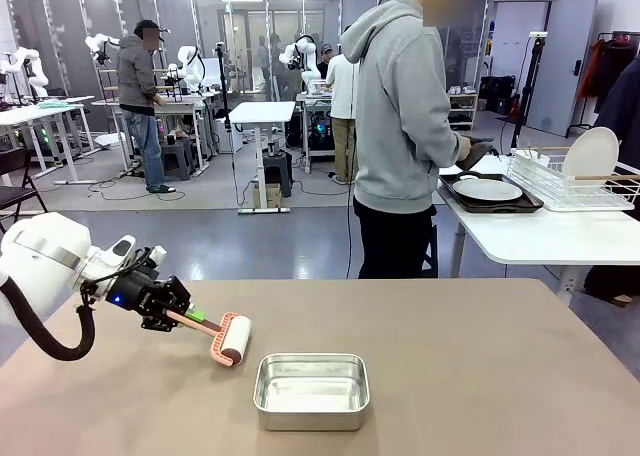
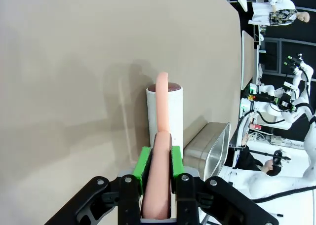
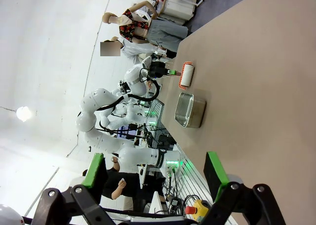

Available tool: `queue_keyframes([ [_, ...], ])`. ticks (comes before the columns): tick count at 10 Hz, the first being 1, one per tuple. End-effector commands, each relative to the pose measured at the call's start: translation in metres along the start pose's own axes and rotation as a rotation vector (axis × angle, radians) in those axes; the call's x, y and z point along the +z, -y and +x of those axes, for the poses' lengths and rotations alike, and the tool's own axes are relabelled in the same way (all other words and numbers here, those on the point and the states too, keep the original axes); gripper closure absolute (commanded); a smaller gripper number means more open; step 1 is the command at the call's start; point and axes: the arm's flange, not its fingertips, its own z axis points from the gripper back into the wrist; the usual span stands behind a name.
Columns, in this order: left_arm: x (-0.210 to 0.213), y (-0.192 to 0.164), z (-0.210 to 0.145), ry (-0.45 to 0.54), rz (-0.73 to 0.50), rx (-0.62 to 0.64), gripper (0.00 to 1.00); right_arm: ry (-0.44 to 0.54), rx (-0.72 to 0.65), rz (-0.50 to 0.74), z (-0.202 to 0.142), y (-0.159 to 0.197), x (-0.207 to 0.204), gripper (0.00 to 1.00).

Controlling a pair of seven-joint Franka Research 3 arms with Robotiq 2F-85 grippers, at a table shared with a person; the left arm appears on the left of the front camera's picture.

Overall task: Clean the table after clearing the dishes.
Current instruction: When the right (or left) Handle tray is removed, use the right hand (or left hand) to clean the right (or left) side of the table with the Lint Roller.

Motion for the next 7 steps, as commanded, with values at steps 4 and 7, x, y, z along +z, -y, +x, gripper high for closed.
queue_keyframes([
  [4, 0.031, -0.045, 0.001, -0.042, -0.010, -0.055, 0.78, -0.002, 0.016, 0.005, -0.001, -0.003, 0.000, 0.00],
  [7, 0.074, -0.080, -0.007, -0.035, 0.003, -0.003, 0.78, -0.002, 0.016, 0.005, -0.001, -0.003, 0.000, 0.00],
])
